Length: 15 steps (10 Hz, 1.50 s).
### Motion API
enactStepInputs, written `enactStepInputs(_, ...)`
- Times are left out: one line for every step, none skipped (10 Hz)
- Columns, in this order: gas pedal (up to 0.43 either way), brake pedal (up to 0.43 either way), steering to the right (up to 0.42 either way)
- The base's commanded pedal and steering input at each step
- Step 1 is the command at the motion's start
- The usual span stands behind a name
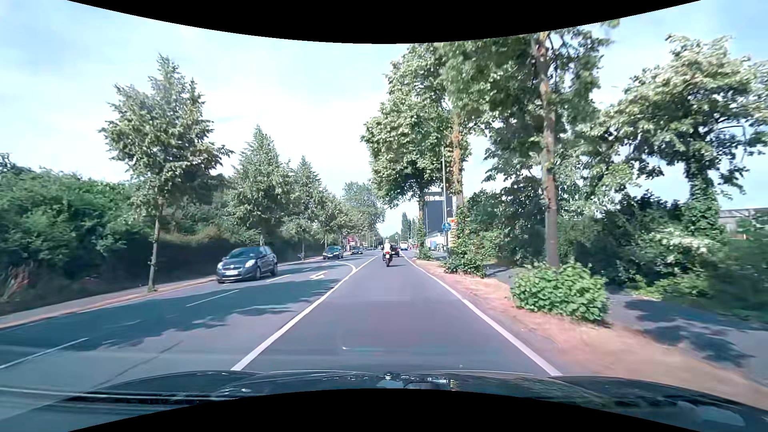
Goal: Follow the waypoints while adhering to traffic rules and regulations
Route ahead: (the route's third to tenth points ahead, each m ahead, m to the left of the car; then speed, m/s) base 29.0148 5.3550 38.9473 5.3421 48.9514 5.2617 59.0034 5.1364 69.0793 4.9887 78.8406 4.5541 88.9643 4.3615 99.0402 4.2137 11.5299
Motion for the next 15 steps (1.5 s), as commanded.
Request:
enactStepInputs(0.13,0.0,0.001)
enactStepInputs(0.13,0.0,0.001)
enactStepInputs(0.13,0.0,0.001)
enactStepInputs(0.118,0.0,0.001)
enactStepInputs(0.118,0.0,0.0)
enactStepInputs(0.118,0.0,0.0)
enactStepInputs(0.118,0.0,-0.002)
enactStepInputs(0.118,0.0,-0.004)
enactStepInputs(0.118,0.0,-0.006)
enactStepInputs(0.118,0.0,-0.006)
enactStepInputs(0.118,0.0,-0.006)
enactStepInputs(0.118,0.0,-0.006)
enactStepInputs(0.118,0.0,-0.006)
enactStepInputs(0.118,0.0,-0.006)
enactStepInputs(0.118,0.0,-0.006)
